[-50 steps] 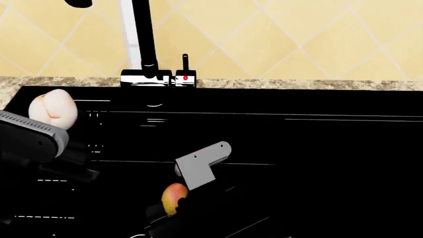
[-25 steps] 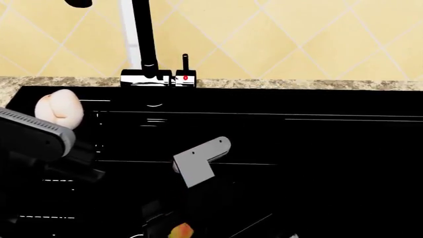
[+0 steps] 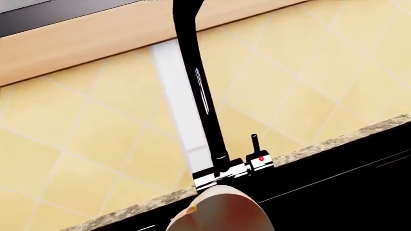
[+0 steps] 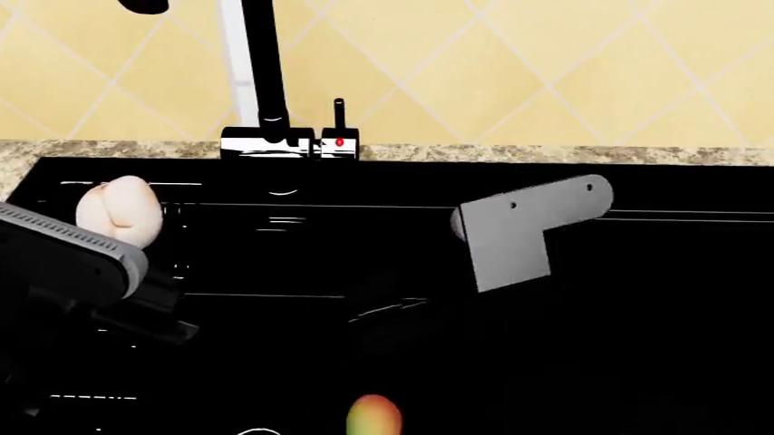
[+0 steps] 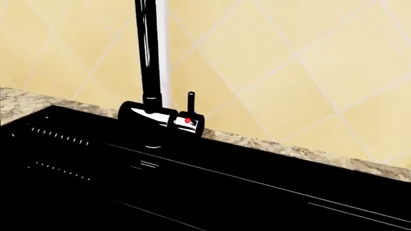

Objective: There is a mixed pile of frozen fruits and vegetables on the counter. Locate all the frozen vegetables and place the items in a bowl on the counter. Take all the frozen fruits and defrost them in a running sink.

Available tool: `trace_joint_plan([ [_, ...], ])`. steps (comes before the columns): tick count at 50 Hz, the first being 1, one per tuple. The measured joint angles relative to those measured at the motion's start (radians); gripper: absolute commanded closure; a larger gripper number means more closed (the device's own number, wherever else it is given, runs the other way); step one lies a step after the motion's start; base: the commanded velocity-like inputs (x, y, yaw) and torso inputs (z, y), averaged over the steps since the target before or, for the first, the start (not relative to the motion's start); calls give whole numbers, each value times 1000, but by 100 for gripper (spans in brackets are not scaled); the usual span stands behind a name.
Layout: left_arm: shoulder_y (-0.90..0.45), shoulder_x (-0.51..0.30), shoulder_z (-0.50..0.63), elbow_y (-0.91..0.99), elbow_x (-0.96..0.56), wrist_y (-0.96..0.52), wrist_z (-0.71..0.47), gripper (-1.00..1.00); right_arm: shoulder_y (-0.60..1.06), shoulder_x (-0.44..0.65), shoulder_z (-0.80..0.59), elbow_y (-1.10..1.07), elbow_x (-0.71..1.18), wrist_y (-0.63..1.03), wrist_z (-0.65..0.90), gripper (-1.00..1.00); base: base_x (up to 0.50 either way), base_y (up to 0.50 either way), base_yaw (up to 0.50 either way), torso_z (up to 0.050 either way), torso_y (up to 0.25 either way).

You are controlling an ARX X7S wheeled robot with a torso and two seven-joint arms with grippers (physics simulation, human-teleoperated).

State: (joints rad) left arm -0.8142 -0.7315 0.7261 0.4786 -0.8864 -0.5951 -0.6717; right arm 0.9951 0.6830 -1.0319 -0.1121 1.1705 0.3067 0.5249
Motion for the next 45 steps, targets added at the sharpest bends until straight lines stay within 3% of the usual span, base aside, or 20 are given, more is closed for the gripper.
trace_joint_plan([
  [10,-27,42,40,-39,20,-8,52,100,13,166,73,-166,62,10,122,-100,0,0,0,0,0],
  [22,-95,186,123,-229,46,3,224,100,11,300,132,-299,105,1,235,-100,0,0,0,0,0],
  [35,-160,362,198,-477,71,22,386,100,-27,361,153,-348,109,-35,272,-100,0,0,0,0,0],
  [45,-183,509,241,-806,121,97,510,100,-54,388,159,-367,108,-58,279,-100,0,0,0,0,0],
])
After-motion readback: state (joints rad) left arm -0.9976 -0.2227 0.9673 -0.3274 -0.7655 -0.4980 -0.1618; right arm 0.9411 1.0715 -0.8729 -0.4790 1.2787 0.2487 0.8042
